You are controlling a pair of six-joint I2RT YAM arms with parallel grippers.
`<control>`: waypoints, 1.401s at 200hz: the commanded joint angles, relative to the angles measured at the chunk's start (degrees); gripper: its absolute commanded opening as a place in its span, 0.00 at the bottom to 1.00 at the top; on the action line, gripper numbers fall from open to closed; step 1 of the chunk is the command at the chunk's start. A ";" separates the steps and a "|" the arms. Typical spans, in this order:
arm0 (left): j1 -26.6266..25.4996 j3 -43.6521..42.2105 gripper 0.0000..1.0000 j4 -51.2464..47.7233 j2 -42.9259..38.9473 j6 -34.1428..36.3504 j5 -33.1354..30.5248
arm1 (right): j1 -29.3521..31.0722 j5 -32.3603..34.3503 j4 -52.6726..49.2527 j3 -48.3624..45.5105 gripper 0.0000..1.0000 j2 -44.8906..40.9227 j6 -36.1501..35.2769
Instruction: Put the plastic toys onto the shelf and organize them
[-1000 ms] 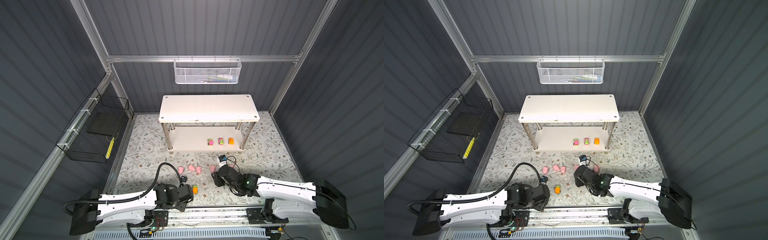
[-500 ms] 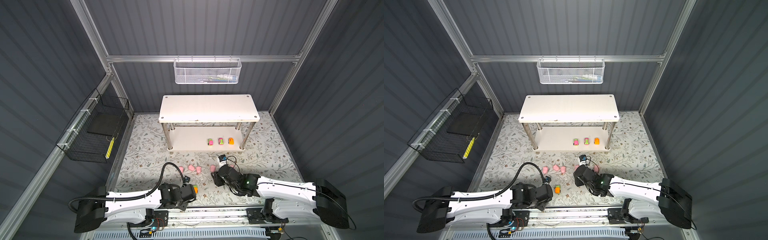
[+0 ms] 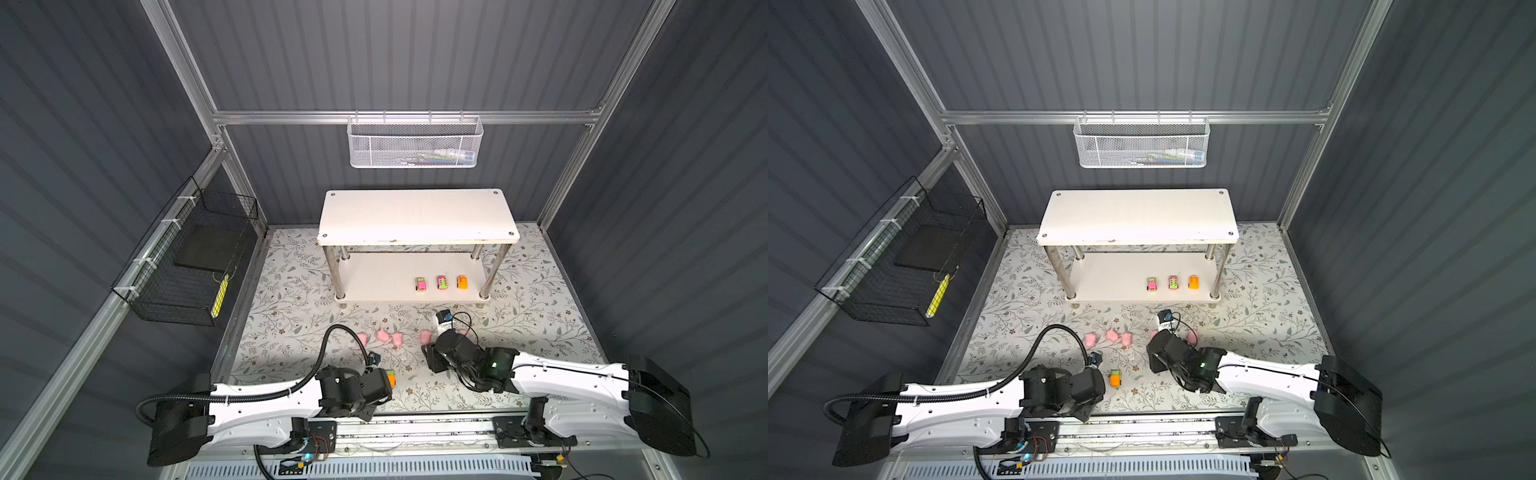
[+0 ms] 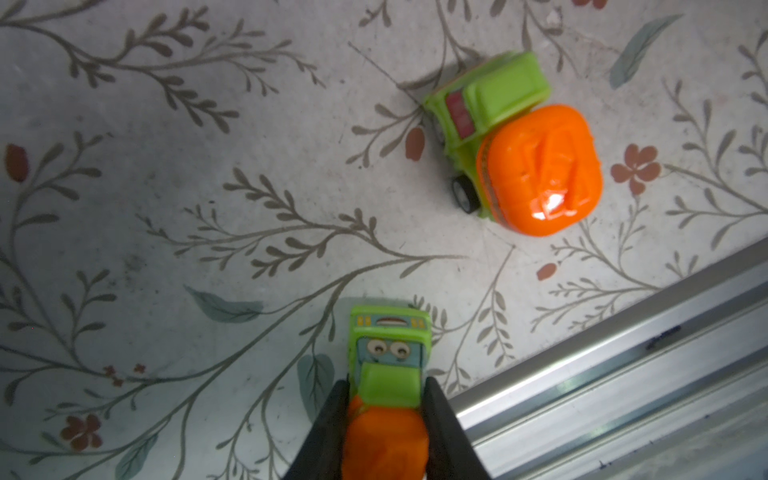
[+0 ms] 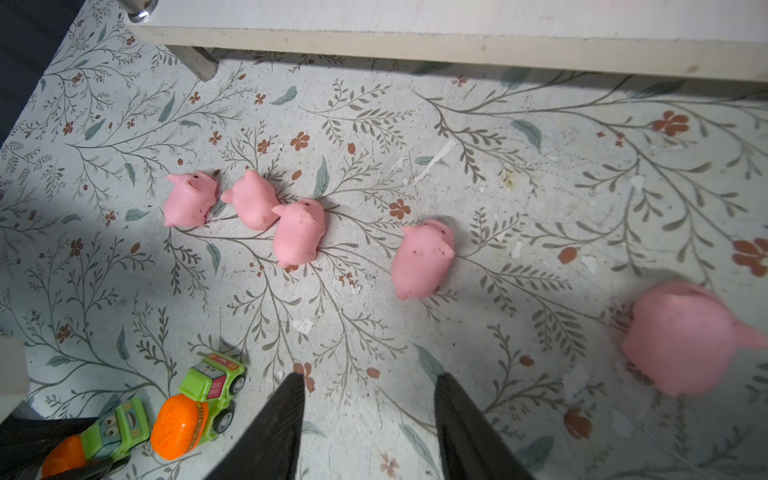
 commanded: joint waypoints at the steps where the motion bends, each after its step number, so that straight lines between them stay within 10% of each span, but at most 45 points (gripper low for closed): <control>1: -0.30 0.45 0.28 -0.78 -0.45 0.23 -0.39 | 0.15 0.90 0.36 -0.57 0.53 0.09 0.46; 111: 0.73 18.35 0.23 -13.37 3.78 0.65 -9.54 | 0.17 1.59 -0.61 -0.17 0.53 -1.14 0.25; 280: 27.34 45.89 0.23 4.53 35.24 17.55 -5.93 | -0.42 9.81 -12.12 -0.67 0.53 -16.30 0.00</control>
